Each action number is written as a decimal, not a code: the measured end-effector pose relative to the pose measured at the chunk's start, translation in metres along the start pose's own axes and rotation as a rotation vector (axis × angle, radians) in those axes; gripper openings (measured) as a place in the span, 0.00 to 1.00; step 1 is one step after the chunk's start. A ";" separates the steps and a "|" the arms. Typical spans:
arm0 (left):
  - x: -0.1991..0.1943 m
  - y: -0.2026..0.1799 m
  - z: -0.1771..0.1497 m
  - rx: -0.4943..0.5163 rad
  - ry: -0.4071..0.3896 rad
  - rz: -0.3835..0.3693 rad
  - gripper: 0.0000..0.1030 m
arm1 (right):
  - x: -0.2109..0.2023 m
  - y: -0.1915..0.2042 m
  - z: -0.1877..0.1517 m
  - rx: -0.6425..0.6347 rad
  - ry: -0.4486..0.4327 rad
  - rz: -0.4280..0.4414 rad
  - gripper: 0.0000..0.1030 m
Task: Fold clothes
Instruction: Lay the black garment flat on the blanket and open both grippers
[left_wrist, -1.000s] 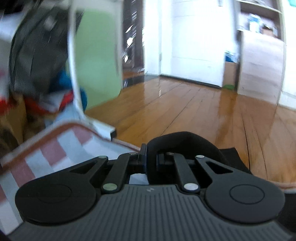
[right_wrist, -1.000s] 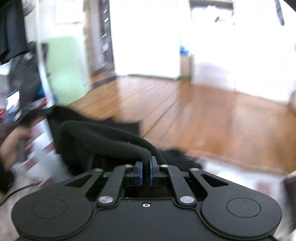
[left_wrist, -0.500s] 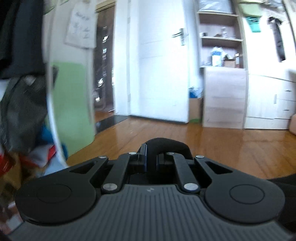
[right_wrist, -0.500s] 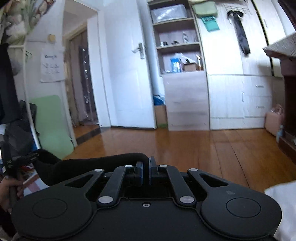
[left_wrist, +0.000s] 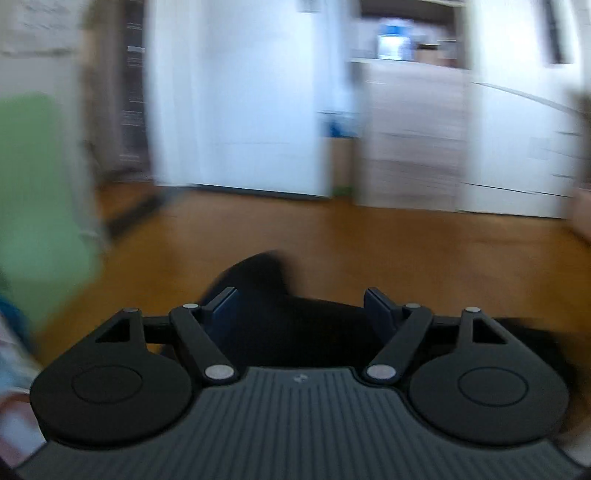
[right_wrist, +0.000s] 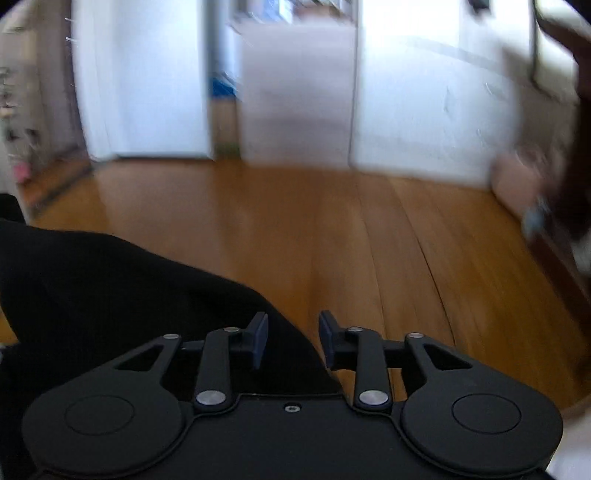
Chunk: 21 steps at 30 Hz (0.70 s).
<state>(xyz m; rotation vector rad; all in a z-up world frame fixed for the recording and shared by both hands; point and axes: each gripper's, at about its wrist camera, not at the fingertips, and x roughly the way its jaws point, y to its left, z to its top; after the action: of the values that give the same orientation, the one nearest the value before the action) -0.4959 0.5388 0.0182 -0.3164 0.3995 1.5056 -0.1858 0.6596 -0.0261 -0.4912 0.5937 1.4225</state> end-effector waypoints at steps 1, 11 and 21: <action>-0.003 -0.007 -0.022 0.018 0.014 -0.042 0.81 | 0.004 -0.005 -0.017 0.016 0.015 0.025 0.37; -0.024 -0.029 -0.178 0.009 0.407 -0.213 0.81 | 0.003 -0.031 -0.177 0.287 0.234 0.206 0.45; -0.008 -0.020 -0.185 0.004 0.449 -0.298 0.81 | -0.012 0.016 -0.248 0.367 0.285 0.327 0.47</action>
<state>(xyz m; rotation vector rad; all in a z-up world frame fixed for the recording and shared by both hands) -0.4870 0.4491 -0.1449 -0.6855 0.6780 1.1354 -0.2234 0.4934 -0.2068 -0.3116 1.1835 1.5140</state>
